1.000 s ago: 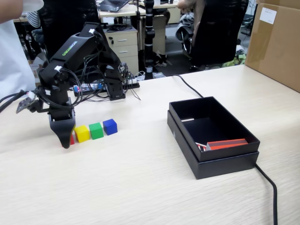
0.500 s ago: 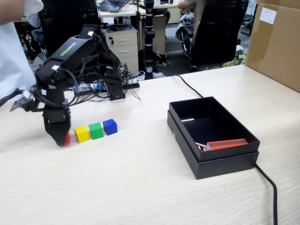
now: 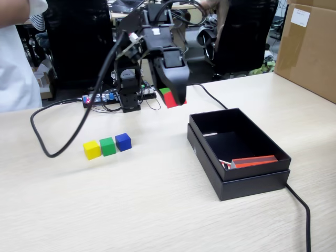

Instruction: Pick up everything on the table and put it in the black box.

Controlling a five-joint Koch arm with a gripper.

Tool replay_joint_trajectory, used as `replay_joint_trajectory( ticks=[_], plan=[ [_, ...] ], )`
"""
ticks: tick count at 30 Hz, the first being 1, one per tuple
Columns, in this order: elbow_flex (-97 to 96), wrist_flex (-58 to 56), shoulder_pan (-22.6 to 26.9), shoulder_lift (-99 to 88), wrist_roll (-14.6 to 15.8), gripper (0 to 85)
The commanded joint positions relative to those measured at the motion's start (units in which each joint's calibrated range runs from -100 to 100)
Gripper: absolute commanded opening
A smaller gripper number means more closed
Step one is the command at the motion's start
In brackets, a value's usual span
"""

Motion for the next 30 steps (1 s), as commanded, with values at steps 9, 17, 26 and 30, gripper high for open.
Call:
replay_joint_trajectory(
  ticks=[9,17,26,30],
  plan=[
    [18.8,0.3,6.1,29.3,2.4,3.2],
    [14.1,-0.8,7.2,38.6,3.0,25.7],
    [8.3,-0.8,5.1,23.1,2.9,35.1],
    [6.0,-0.8,2.8,9.5,1.9,35.1]
  ],
)
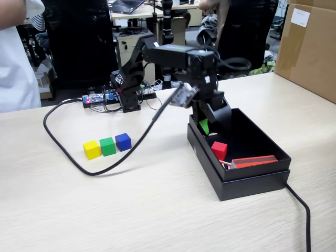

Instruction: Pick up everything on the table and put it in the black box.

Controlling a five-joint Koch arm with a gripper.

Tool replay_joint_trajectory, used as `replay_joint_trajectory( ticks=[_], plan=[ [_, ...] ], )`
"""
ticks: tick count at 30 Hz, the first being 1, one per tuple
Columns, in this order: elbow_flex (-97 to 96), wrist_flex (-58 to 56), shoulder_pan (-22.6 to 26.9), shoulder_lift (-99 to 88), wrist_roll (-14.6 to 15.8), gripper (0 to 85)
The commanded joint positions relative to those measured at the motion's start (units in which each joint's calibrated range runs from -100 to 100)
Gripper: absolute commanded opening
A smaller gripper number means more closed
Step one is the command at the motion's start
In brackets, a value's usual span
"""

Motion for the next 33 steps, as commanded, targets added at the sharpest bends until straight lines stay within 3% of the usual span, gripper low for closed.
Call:
replay_joint_trajectory(
  ticks=[1,7,14,18,33],
  plan=[
    [-1.0,-0.2,-2.3,-17.1,-1.7,36.6],
    [-17.8,-0.3,-9.3,-38.5,-6.0,41.9],
    [-39.8,-0.3,-21.2,-47.9,-16.8,47.7],
    [-41.9,-0.2,-26.4,-45.6,-20.6,47.9],
    [-42.1,5.9,-32.0,-25.5,-23.7,47.5]
  ],
)
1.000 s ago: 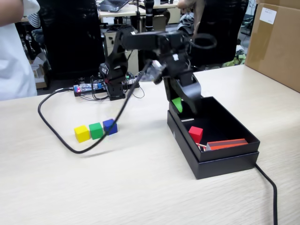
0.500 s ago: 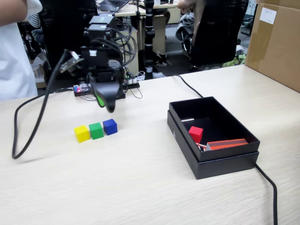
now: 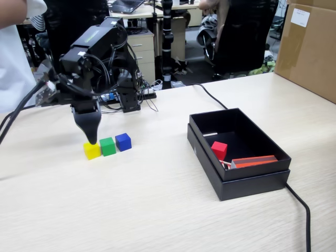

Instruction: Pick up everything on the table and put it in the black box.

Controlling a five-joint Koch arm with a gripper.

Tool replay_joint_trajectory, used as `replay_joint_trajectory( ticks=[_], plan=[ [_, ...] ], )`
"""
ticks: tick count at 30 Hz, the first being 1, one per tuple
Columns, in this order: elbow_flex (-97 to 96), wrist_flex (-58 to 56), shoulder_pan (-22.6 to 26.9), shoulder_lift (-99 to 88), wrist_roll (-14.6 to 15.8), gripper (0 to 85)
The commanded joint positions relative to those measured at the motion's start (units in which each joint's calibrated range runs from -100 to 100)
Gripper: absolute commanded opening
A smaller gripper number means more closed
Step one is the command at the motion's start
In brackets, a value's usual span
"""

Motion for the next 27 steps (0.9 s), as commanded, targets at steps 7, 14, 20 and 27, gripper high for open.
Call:
replay_joint_trajectory(
  ticks=[7,14,20,27],
  plan=[
    [5.8,6.2,0.3,9.7,0.5,41.8],
    [5.5,6.2,1.1,10.7,2.1,25.8],
    [5.7,9.4,0.8,10.9,2.7,4.9],
    [7.9,9.0,0.5,4.1,2.4,3.3]
  ],
)
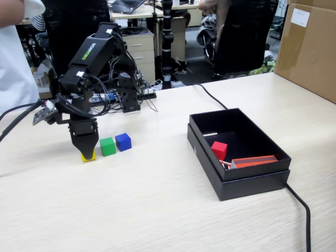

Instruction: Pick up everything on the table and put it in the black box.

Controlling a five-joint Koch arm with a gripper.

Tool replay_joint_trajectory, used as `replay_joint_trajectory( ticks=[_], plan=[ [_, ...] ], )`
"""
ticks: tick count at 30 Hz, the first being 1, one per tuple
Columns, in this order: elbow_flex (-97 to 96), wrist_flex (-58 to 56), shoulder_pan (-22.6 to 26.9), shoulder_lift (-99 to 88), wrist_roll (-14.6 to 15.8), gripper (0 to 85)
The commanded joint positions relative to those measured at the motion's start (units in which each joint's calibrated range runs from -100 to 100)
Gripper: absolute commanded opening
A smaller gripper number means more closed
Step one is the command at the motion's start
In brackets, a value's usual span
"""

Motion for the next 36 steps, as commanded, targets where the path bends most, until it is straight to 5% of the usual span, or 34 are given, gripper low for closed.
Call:
replay_joint_trajectory(
  ticks=[1,10,13,20,33,36],
  plan=[
    [6.1,-0.5,0.1,-9.4,0.2,3.3],
    [25.0,-9.8,10.6,-18.8,8.5,3.5],
    [30.3,-11.5,20.2,-17.7,14.6,3.5],
    [46.7,-11.5,33.0,-0.5,20.4,3.5],
    [48.0,-11.5,36.9,24.7,23.8,4.5],
    [45.8,-11.7,36.3,26.0,23.8,13.0]
  ],
)
